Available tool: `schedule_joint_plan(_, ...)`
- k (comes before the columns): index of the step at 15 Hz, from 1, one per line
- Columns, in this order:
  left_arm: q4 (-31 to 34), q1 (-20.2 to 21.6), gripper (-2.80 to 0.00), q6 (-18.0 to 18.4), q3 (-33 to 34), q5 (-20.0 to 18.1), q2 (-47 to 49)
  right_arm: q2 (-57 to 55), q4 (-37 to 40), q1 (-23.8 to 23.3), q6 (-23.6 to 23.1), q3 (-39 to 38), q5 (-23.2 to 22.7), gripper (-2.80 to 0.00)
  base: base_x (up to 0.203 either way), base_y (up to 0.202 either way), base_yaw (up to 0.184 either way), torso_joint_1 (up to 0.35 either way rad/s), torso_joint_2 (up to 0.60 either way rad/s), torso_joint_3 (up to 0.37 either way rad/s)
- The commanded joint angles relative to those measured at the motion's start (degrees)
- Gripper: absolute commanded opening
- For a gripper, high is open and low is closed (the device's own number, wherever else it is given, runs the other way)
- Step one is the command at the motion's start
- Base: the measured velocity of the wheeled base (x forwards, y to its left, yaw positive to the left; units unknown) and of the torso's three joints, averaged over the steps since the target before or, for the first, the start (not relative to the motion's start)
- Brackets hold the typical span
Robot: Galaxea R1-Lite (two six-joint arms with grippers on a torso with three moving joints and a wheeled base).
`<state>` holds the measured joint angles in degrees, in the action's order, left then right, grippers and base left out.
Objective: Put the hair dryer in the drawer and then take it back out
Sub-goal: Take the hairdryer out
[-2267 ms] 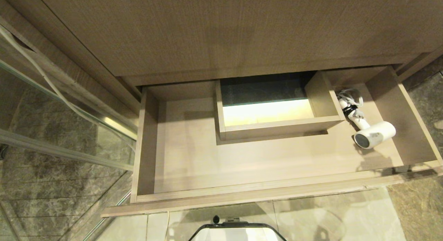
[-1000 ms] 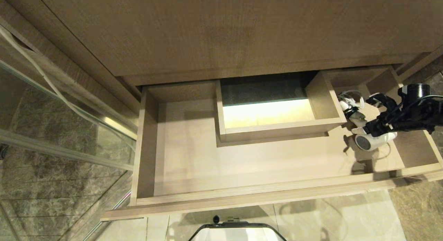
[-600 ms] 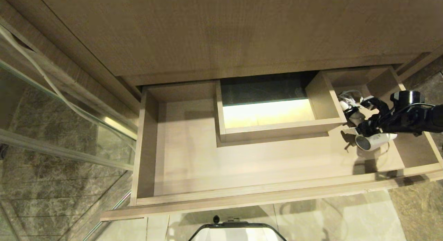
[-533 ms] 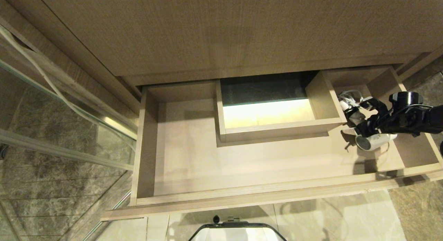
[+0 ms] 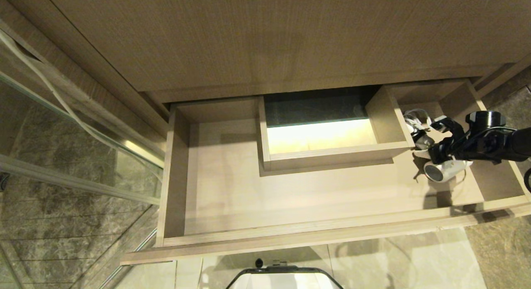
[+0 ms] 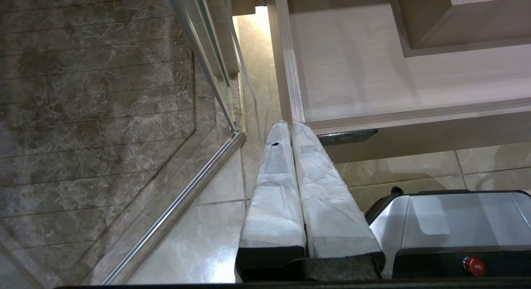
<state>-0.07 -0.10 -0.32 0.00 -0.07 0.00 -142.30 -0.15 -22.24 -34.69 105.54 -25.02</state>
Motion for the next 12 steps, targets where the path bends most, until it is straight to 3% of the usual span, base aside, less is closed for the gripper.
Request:
schedule_joint_plan(1, -0.01, 0.01, -2.8, -0.03, 0.07, -0.01, 0.0, 3.61, 0.86, 0.0, -0.22, -0.96, -0.13, -2.8, 0.0, 0.0, 0.0, 0.0, 0.0, 0.0)
schedule_joint_plan(6, -0.01, 0.01, -2.8, -0.03, 0.01, -0.01, 0.0, 12.92, 7.61, -0.36, -0.2, -3.5, -0.12, -2.8, 0.0, 0.0, 0.0, 0.0, 0.0, 0.0)
schedule_joint_plan(12, -0.01, 0.01, -2.8, -0.03, 0.0, -0.01, 0.0, 24.96, 8.45, -1.39, -0.22, -9.3, 0.08, -2.8, 0.0, 0.0, 0.0, 0.0, 0.0, 0.0)
